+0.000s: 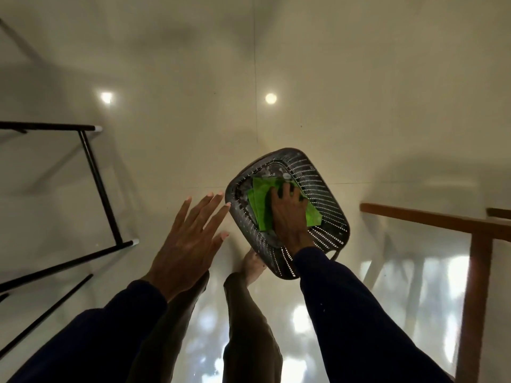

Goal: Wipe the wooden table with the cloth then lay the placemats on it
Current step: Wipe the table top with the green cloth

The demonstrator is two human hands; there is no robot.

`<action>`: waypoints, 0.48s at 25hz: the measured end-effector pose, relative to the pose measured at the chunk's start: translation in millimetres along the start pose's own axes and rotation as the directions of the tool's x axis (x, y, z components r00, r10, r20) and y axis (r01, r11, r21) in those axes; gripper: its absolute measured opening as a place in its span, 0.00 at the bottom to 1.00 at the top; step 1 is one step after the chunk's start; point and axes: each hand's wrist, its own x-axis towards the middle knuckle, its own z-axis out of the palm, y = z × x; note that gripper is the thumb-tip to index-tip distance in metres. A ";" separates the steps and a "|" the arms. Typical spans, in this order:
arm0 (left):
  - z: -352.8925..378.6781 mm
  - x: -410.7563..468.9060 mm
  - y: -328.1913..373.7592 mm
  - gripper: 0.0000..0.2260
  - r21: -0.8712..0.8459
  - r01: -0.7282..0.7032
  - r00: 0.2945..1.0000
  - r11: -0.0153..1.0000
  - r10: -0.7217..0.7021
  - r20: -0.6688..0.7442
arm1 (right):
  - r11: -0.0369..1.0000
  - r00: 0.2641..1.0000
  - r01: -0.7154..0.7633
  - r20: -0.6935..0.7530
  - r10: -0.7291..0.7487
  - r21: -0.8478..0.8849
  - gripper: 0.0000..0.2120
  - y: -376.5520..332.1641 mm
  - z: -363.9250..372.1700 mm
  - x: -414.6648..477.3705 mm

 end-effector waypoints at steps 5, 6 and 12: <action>-11.2 -10.1 1.2 0.26 0.003 0.028 1.000 1.000 -0.028 0.013 | 0.989 0.999 0.044 -0.038 -0.039 0.140 0.31 18.1 -8.8 -14.6; -19.1 -12.2 3.6 0.26 0.003 0.042 0.999 0.999 -0.042 0.015 | 0.983 0.998 0.051 -0.045 -0.043 0.179 0.31 20.2 -17.8 -25.3; -112.5 -39.6 45.1 0.25 -0.004 0.007 1.000 1.000 -0.007 -0.004 | 0.923 0.952 0.097 -0.305 0.023 0.371 0.22 9.5 -111.8 -150.5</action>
